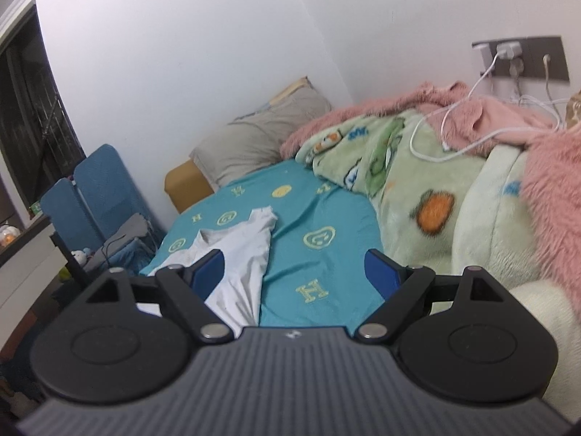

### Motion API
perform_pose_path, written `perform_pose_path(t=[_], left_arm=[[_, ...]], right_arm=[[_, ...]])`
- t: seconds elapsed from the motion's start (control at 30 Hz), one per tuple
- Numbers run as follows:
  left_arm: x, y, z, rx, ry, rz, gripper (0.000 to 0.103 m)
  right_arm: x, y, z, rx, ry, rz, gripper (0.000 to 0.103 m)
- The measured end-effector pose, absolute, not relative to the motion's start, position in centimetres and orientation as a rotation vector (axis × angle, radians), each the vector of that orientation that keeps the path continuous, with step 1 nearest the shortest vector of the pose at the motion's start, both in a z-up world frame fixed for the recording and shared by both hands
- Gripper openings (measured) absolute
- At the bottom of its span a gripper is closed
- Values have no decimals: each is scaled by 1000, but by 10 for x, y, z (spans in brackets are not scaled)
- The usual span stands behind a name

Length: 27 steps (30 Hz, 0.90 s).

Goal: Fold clothes

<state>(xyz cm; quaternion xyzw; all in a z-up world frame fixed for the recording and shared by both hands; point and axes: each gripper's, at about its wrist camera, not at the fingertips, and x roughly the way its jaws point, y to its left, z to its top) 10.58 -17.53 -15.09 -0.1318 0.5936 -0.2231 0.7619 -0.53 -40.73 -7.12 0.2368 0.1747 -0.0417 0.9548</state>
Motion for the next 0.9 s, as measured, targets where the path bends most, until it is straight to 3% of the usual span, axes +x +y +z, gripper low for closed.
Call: perform_pose_path(t=[0.4, 0.67, 0.77, 0.83, 0.9], left_arm=[[103, -63, -88, -370, 1298, -562, 3], [107, -9, -126, -365, 1358, -434, 2], [107, -5, -143, -444, 1386, -445, 16], [105, -7, -150, -490, 1413, -471, 41], [102, -10, -153, -518, 1436, -506, 48]], right_arm=[[4, -397, -76, 471, 414, -23, 85], [14, -384, -82, 428, 481, -16, 85], [16, -381, -84, 424, 506, -13, 85], [17, -379, -86, 424, 522, -10, 86], [19, -377, -87, 423, 534, -11, 85]])
